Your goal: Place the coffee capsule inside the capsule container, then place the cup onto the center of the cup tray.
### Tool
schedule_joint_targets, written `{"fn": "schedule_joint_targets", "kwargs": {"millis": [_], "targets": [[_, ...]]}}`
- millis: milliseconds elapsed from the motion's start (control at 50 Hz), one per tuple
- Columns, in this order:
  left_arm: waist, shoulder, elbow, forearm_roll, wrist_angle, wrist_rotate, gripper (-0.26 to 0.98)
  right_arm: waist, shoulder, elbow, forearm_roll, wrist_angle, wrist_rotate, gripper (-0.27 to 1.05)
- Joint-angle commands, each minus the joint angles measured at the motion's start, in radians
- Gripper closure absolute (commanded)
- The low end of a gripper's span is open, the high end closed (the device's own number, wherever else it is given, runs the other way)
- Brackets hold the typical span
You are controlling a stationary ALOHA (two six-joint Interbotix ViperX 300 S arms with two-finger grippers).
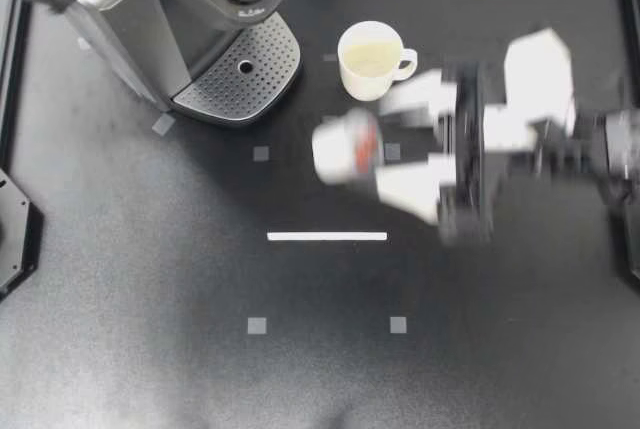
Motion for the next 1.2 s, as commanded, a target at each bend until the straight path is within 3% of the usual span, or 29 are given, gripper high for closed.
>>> {"fn": "schedule_joint_targets", "kwargs": {"millis": [0,200,560,1180], "targets": [[0.002,-0.028,0.008,0.005,-0.009,-0.002,0.65,-0.061,-0.012,-0.074,0.000,0.000,-0.028,0.20],[0.003,-0.060,0.044,-0.003,-0.011,-0.003,0.65,-0.144,0.014,-0.178,0.000,0.077,-0.121,0.20],[0.002,-0.066,0.046,-0.003,-0.006,-0.003,0.65,-0.202,0.115,-0.322,0.000,0.126,-0.186,0.20],[0.002,-0.067,0.051,-0.003,-0.005,0.000,0.65,-0.219,0.276,-0.437,-0.032,0.170,-0.189,0.20]]}}
